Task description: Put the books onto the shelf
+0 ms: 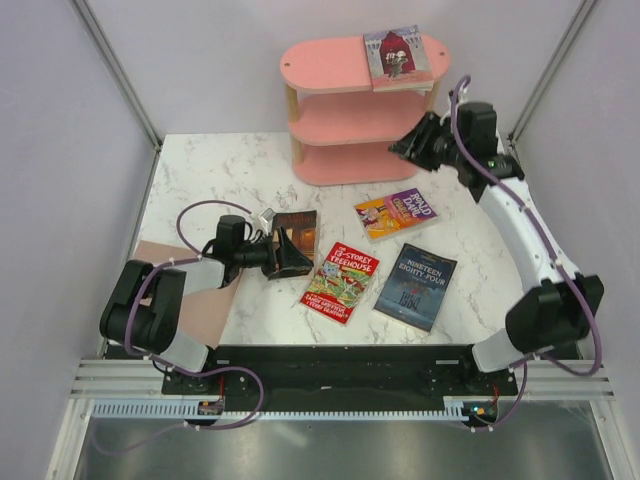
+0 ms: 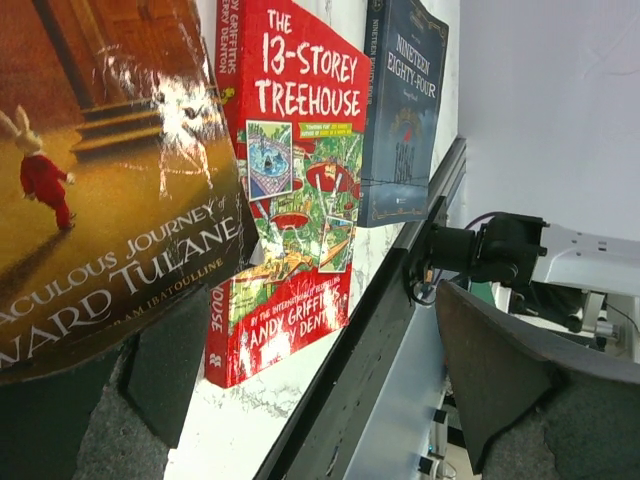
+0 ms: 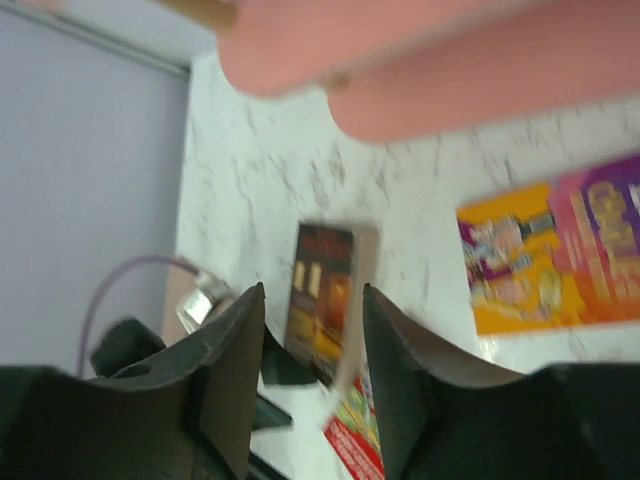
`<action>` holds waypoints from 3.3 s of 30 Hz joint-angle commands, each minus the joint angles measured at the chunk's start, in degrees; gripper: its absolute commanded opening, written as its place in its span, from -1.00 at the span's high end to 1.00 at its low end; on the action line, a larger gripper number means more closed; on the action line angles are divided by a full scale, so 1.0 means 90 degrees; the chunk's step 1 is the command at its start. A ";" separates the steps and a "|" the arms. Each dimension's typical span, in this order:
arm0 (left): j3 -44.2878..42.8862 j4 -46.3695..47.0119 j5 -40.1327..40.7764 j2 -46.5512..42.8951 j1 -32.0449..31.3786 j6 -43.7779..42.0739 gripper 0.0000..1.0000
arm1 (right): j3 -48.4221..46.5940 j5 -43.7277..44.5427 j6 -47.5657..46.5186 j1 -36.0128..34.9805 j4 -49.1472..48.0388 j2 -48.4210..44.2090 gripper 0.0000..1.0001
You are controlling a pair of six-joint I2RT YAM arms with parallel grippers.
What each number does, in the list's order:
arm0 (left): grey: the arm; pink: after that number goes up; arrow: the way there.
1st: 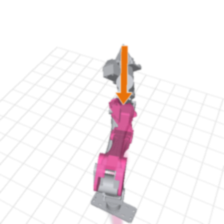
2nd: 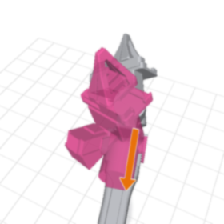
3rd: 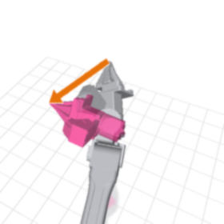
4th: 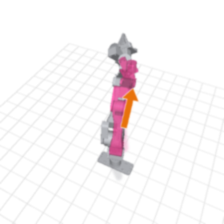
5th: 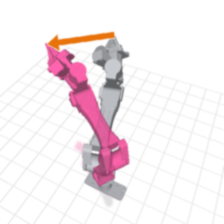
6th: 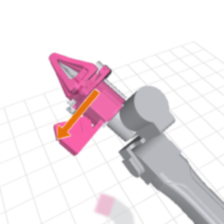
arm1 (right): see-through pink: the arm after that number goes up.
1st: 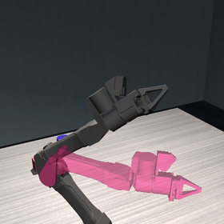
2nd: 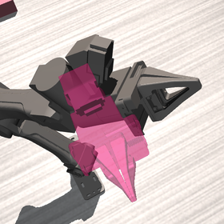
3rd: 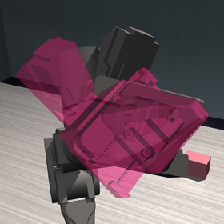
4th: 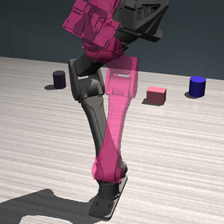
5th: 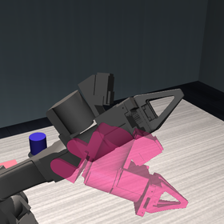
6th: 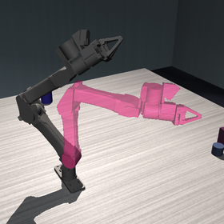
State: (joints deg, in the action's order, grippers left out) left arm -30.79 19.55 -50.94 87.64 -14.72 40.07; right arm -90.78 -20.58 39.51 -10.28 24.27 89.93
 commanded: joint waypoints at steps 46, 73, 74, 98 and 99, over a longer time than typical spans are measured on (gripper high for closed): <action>-0.2068 -0.2778 0.1557 0.0870 -0.1616 -0.1083 -0.99 | 0.6435 -0.0409 0.2369 -0.2461 -0.6037 -0.0694 1.00; -0.1813 0.0407 0.0688 -0.0694 -0.1597 0.0508 0.96 | 0.5859 -0.0561 0.1764 -0.1914 -0.4364 -0.1817 -0.02; -0.1901 0.0338 0.0728 -0.0675 -0.1597 0.0508 0.96 | 0.5897 -0.0323 0.1743 -0.1914 -0.4164 -0.1963 -0.20; -0.3093 0.3872 0.0845 0.1034 -0.1723 0.3438 0.96 | 0.8739 0.1827 0.4331 -0.1904 -0.5010 -0.5794 -0.77; -0.3083 0.3902 0.0845 0.1054 -0.1733 0.3457 0.96 | 0.8759 0.1847 0.4360 -0.1914 -0.5137 -0.5745 -0.77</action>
State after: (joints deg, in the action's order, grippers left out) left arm -57.08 44.60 -42.61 96.99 -29.50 65.87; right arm -13.69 -6.17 75.83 -27.27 -14.09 37.06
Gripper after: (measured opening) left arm 0.263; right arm 0.884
